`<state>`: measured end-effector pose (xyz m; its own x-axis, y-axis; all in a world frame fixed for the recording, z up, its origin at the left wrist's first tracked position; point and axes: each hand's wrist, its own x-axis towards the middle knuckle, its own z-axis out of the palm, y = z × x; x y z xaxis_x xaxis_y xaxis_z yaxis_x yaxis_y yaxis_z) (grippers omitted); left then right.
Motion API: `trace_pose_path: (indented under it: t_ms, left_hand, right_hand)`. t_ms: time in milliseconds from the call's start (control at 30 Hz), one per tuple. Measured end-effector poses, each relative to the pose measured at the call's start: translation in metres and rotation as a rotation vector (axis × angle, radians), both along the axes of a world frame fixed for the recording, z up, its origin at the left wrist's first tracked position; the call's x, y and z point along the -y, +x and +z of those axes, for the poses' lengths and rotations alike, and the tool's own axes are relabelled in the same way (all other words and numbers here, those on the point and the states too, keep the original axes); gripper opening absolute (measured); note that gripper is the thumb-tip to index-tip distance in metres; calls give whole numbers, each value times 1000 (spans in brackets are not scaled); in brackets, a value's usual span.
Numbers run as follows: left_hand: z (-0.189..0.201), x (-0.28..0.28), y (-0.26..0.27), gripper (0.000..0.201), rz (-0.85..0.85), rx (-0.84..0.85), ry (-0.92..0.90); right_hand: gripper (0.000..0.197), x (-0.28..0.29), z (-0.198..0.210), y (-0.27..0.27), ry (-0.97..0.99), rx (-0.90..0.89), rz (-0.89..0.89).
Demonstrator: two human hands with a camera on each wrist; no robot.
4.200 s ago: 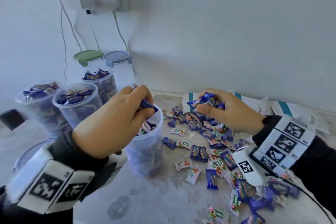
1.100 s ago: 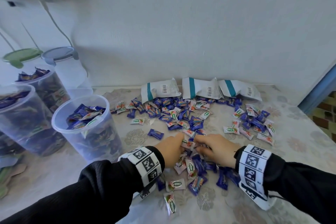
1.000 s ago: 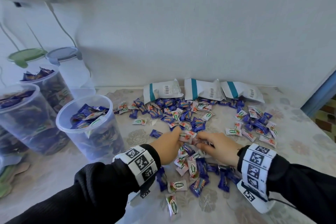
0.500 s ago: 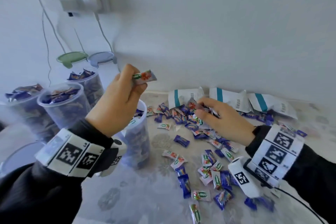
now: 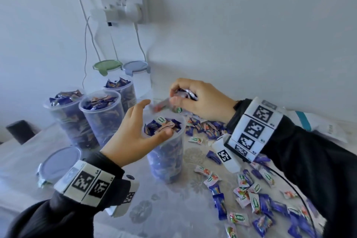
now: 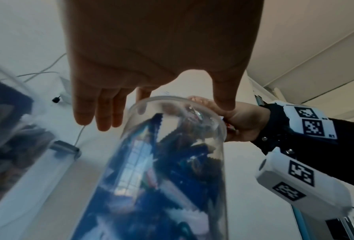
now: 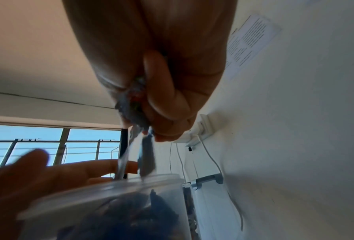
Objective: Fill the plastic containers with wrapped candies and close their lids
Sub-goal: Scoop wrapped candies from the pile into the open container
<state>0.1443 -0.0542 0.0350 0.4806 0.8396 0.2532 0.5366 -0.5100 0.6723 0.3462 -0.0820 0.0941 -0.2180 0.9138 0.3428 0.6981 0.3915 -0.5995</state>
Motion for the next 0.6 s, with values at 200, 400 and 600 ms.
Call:
trace_pose_path:
  t_ms: [200,400,600]
  left_hand:
    - [-10,-3,-11,124,-61,64,-127]
    - [-15,-5,-18,109,-127,151,-156]
    - [-11,-7,-25,89,-165,154,-155]
  right_hand:
    - [32,-16,-4,-24,-57,100,42]
    - [28,-11,-8,-38,-104,41,93]
    - [17,-4,-13,-35,-141,-46,59]
